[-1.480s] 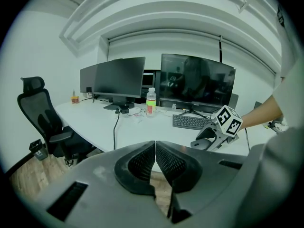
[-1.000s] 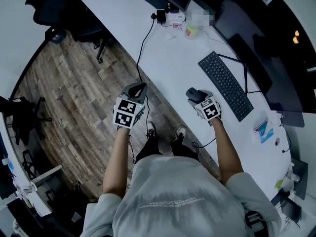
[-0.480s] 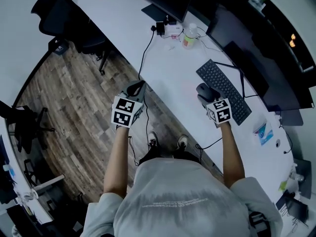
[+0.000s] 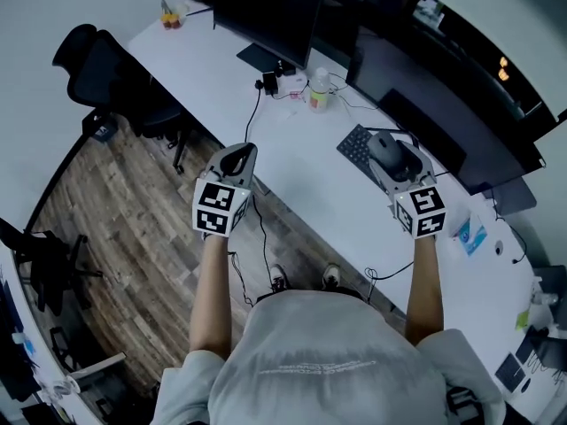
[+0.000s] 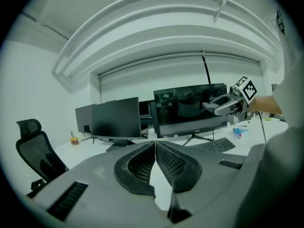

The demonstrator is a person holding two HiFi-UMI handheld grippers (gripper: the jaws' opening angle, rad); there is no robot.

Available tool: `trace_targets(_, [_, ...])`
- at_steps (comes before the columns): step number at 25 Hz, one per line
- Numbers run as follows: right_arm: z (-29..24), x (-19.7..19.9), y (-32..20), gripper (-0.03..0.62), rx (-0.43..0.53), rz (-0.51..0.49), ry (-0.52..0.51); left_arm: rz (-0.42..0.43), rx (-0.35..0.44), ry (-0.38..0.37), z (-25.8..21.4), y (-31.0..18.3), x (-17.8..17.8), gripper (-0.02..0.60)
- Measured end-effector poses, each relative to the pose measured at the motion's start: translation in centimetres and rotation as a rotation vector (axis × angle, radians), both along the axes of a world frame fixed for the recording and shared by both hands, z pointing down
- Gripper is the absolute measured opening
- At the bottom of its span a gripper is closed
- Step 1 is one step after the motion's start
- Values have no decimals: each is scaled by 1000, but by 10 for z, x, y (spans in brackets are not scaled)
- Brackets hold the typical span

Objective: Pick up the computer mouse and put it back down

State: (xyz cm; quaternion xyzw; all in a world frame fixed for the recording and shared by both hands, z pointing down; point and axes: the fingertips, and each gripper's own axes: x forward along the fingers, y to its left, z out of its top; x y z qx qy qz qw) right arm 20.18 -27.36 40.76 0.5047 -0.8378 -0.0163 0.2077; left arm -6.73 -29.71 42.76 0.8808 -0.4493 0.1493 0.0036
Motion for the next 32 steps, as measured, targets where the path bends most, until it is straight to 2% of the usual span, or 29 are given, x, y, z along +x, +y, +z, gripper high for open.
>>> trace_targets(5, [-69,8,5,291,119,27,-18,48,62,0,-28,0,19,14])
trace_targets(16, [-151,17,38,291,254,78,-78,96,225,34,-103,5,28,14])
trace_targets(22, [-160,27,42,291,264,85,-81,101,258,30,-118,8,36,14])
trace_targets(27, [-150,22,36,291,241,83,-85,94,245,25,-112,5,33,14])
trace_targets(32, [-137,10,24,293,209,77,-84,69,220,21,-97,-1,14,14])
